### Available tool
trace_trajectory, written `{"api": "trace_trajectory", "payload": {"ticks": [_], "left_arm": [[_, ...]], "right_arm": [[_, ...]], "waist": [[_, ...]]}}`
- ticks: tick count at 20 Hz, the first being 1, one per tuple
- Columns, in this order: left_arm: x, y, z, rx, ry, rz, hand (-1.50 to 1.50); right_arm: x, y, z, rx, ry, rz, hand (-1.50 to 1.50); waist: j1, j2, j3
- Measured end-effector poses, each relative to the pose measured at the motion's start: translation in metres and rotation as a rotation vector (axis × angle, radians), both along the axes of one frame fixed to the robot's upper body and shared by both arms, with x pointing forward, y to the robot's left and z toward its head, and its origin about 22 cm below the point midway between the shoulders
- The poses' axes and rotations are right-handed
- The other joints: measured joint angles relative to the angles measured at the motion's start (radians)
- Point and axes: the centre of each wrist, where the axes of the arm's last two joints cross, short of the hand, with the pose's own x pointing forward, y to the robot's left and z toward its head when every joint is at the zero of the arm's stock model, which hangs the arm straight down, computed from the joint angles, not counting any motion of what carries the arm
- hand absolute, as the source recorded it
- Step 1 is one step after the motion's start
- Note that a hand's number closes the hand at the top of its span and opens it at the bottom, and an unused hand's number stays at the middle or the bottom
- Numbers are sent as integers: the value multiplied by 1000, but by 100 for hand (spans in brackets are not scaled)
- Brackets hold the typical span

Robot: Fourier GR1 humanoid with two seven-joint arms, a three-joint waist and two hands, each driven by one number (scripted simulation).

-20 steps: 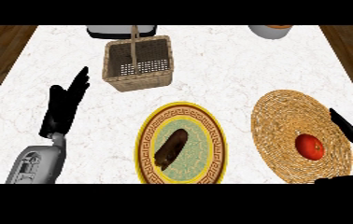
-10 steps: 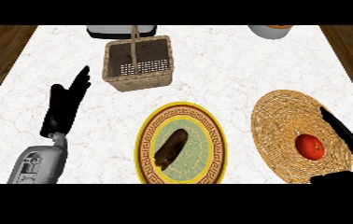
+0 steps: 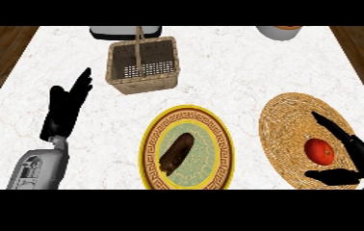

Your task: Pick the tomato from the placemat and place it in the basket

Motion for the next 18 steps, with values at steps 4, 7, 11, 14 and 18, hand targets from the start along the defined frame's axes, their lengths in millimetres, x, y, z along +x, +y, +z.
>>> {"api": "trace_trajectory", "payload": {"ticks": [4,7,11,14,18], "left_arm": [[-2,-5,-2,-4,-4,1,0],[3,-1,-1,0,-8,4,0],[4,1,-1,-1,-4,3,0],[6,-5,0,4,-9,-19,0],[10,-15,4,11,-19,-73,0]], "right_arm": [[0,6,-7,-68,-39,14,150],[-1,11,-7,-119,-78,12,150],[1,14,-12,-174,-142,11,150],[30,70,-8,-261,-143,43,150],[61,129,3,-357,-144,104,150]], "waist": [[0,0,0],[-2,0,0],[0,-2,-3],[24,-2,-10],[106,9,-23]]}}
